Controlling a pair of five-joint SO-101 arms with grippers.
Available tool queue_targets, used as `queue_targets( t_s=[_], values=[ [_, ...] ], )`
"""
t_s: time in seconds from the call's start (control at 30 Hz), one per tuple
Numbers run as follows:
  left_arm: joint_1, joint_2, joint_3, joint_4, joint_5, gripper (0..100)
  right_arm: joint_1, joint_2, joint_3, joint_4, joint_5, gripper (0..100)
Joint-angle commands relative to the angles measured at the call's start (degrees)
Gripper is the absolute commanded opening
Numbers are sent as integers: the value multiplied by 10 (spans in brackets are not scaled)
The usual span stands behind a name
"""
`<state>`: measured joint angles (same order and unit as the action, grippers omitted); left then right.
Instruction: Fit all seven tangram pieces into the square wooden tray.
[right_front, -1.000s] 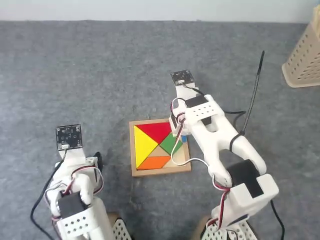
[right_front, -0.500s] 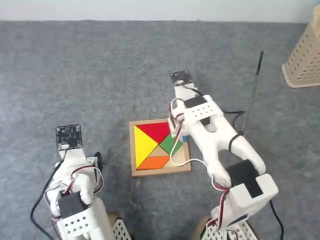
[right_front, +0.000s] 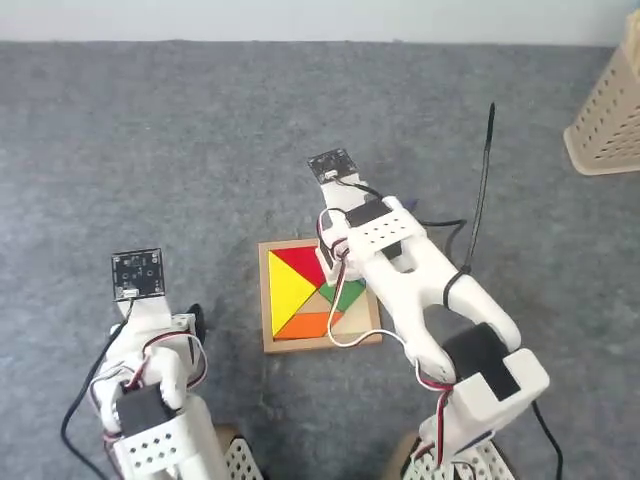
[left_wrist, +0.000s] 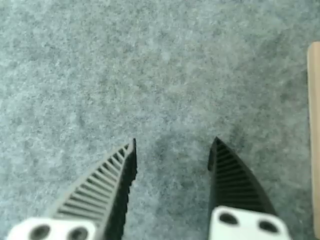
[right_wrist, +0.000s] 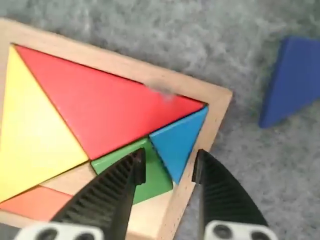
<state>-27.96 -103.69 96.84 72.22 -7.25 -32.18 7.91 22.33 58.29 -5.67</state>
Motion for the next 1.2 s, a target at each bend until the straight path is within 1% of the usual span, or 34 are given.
queue_targets(
  t_s=[0.0,0.1,0.23,0.33,0.43,0.63,0.83,1.0,1.17],
  values=[
    [4,-7,-3,2,5,225,-3,-17,-38,-5,11,156],
    [4,-7,-3,2,5,225,22,-29,-58,16,11,155],
    [4,-7,-3,2,5,225,93,-81,-69,29,11,155],
    [4,-7,-3,2,5,225,142,-92,-70,-11,11,155],
    [4,-7,-3,2,5,225,166,-85,-73,-56,11,158],
    [4,-7,-3,2,5,225,142,-11,-136,-64,8,159],
    [4,-7,-3,2,5,225,137,102,-264,14,10,164],
    [4,-7,-3,2,5,225,133,196,-366,76,7,269],
    [4,-7,-3,2,5,225,137,260,-434,114,6,278]
  ],
)
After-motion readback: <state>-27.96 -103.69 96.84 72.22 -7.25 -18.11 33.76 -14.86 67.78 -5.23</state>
